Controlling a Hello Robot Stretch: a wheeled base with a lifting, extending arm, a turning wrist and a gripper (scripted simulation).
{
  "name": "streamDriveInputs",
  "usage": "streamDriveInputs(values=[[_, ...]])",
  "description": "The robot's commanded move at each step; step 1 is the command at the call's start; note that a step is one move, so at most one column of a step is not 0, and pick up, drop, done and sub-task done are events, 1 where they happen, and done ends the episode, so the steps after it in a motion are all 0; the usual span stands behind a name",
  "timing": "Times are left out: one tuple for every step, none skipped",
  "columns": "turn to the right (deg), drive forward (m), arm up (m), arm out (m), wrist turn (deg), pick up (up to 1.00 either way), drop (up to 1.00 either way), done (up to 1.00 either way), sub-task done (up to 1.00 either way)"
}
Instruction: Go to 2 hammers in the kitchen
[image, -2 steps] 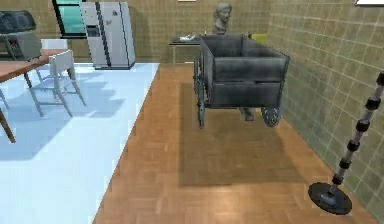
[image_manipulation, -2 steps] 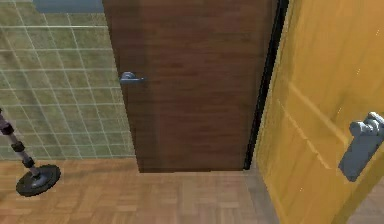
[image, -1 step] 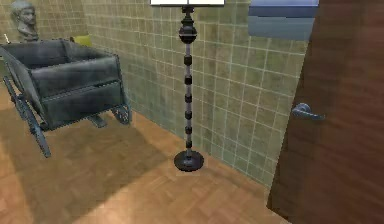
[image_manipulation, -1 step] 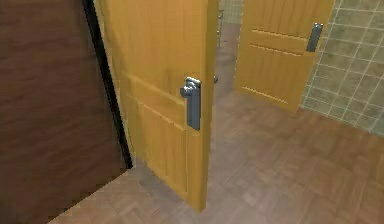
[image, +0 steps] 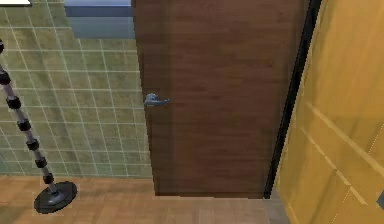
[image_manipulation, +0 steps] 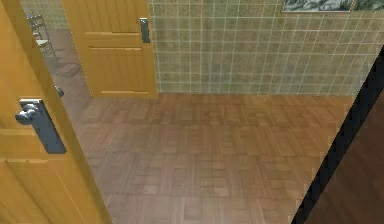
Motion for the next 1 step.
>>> streamDriveInputs(values=[[0.0,0.15,0.0,0.0,0.0,0.0,0.0,0.0,0.0]])
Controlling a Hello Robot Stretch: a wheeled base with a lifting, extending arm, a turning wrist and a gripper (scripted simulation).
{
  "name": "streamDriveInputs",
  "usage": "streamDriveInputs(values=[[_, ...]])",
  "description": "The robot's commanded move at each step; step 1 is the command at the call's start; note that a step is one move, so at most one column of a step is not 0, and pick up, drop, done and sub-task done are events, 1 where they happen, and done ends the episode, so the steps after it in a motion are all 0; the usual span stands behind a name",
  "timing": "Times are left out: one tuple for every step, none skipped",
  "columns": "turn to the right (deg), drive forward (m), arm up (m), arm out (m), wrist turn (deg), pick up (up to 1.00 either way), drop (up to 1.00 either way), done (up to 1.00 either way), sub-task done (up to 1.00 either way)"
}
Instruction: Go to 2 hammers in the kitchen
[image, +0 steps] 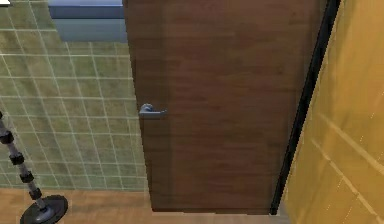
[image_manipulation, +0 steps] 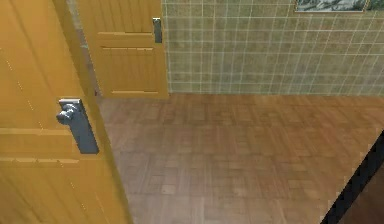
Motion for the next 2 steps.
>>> streamDriveInputs(values=[[-45.0,0.0,0.0,0.0,0.0,0.0,0.0,0.0,0.0],[-39.0,0.0,0.0,0.0,0.0,0.0,0.0,0.0,0.0]])
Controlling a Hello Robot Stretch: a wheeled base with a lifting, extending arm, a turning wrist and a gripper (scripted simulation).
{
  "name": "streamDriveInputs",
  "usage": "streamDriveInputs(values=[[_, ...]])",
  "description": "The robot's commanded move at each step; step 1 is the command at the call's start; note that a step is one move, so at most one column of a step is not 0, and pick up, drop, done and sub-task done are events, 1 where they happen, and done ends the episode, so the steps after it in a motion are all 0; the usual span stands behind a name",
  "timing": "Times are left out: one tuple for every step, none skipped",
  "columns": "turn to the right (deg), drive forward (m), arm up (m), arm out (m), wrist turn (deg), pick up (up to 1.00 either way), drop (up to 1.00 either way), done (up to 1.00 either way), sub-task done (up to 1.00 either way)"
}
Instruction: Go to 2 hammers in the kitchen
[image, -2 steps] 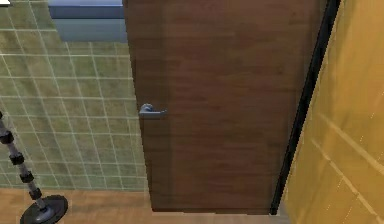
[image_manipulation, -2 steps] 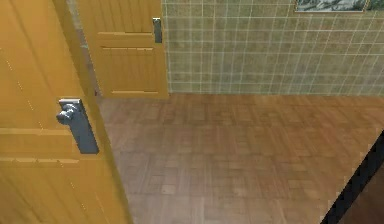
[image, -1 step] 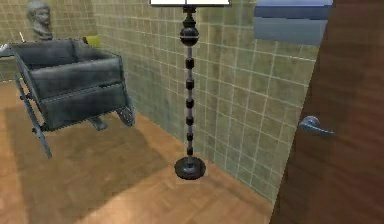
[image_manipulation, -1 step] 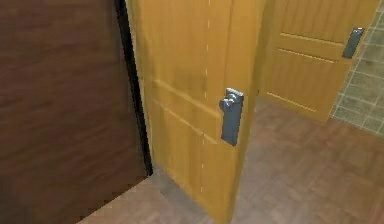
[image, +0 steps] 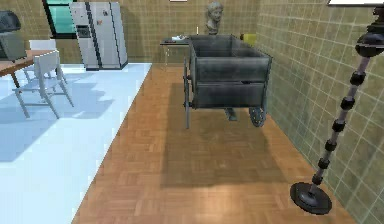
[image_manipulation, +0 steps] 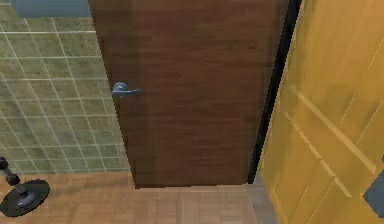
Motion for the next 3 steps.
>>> streamDriveInputs(values=[[0.0,0.55,0.0,0.0,0.0,0.0,0.0,0.0,0.0],[-45.0,0.0,0.0,0.0,0.0,0.0,0.0,0.0,0.0],[-15.0,0.0,0.0,0.0,0.0,0.0,0.0,0.0,0.0]])
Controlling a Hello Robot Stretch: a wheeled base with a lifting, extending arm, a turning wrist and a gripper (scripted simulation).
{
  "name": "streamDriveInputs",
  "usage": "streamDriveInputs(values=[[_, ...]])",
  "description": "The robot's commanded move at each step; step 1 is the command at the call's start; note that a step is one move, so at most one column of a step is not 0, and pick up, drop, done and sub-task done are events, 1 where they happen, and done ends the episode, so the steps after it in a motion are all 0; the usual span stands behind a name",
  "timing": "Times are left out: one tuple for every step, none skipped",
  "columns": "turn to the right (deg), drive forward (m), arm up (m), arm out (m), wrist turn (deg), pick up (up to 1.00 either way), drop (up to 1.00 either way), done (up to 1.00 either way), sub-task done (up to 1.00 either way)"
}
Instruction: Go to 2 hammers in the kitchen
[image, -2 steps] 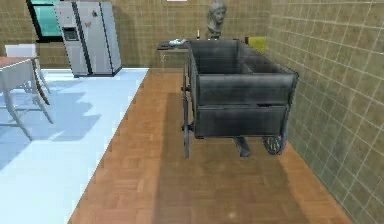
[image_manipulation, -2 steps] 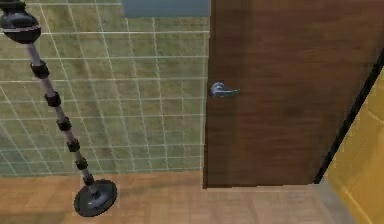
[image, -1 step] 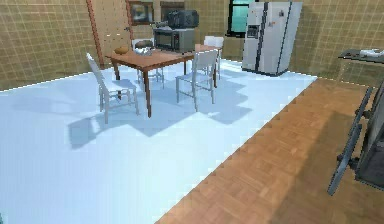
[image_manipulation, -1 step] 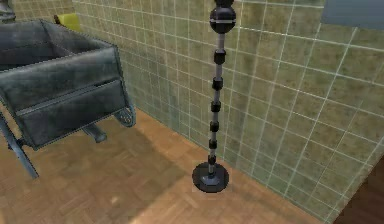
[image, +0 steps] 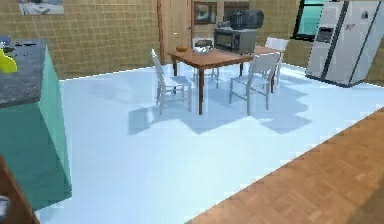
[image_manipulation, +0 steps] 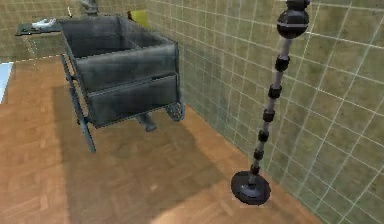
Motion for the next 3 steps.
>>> streamDriveInputs(values=[[0.0,0.15,0.0,0.0,0.0,0.0,0.0,0.0,0.0],[-6.0,0.0,0.0,0.0,0.0,0.0,0.0,0.0,0.0],[0.0,0.45,0.0,0.0,0.0,0.0,0.0,0.0,0.0]])
